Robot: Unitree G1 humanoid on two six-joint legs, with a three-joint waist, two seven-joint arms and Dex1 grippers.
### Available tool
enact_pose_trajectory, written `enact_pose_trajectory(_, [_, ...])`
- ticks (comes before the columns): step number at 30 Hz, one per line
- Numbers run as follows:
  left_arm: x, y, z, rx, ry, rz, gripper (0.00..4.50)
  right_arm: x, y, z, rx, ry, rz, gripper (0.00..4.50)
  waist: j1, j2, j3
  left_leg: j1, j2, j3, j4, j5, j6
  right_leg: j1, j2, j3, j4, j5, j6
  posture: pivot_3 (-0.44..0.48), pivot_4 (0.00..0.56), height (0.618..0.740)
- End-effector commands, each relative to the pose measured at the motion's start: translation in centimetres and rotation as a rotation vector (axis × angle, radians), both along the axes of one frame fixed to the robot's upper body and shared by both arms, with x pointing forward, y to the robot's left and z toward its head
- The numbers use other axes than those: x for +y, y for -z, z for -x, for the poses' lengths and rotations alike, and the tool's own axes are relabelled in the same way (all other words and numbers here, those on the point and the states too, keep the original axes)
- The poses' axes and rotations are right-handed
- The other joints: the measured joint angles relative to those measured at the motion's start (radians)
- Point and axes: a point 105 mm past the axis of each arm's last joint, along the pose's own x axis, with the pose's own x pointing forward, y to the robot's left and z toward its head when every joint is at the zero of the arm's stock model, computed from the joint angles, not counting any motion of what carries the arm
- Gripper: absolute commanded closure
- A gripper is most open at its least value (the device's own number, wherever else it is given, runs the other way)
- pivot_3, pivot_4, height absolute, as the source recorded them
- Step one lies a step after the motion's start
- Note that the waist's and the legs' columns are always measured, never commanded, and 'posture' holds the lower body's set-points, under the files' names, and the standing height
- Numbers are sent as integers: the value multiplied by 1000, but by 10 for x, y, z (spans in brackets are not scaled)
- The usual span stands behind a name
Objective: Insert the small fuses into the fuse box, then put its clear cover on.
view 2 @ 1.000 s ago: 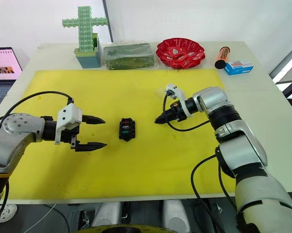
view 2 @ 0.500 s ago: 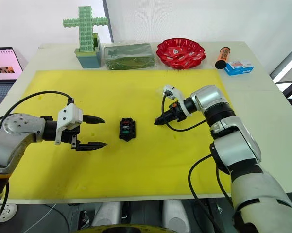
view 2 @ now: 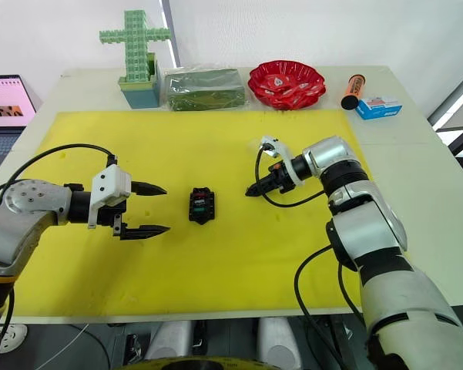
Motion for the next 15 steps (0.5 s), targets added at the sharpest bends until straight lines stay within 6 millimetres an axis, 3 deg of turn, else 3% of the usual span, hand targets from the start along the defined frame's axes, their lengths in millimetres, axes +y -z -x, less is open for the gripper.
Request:
enact_pose_trajectory(1, [-5,-3,1,-31,26,2,0,1,-9,-4,-24,0,-10,3141,1,0,0,0,0,0,0,0,0,0,0,0,0,0,0,0,150,740])
enact_pose_trajectory(3, [-5,-3,1,-32,27,2,0,0,-8,-4,-24,1,-7,3468,1,0,0,0,0,0,0,0,0,0,0,0,0,0,0,0,150,740])
enact_pose_trajectory(5, [-5,-3,1,-33,27,2,0,0,-8,-4,-26,0,-2,4187,0,0,0,0,0,0,0,0,0,0,0,0,0,0,0,0,150,740])
enact_pose_trajectory(10, [-5,-3,0,-37,29,3,0,-1,-7,-4,-30,-4,4,4187,0,0,0,0,0,0,0,0,0,0,0,0,0,0,0,0,150,740])
enact_pose_trajectory(12, [-5,-2,-1,-39,29,3,0,0,-7,-4,-31,-8,4,4498,0,0,0,0,0,0,0,0,0,0,0,0,0,0,0,0,150,740])
enact_pose_trajectory(15, [-5,-2,-1,-42,28,3,0,0,-7,-3,-30,-10,2,4498,0,0,0,0,0,0,0,0,0,0,0,0,0,0,0,0,150,740])
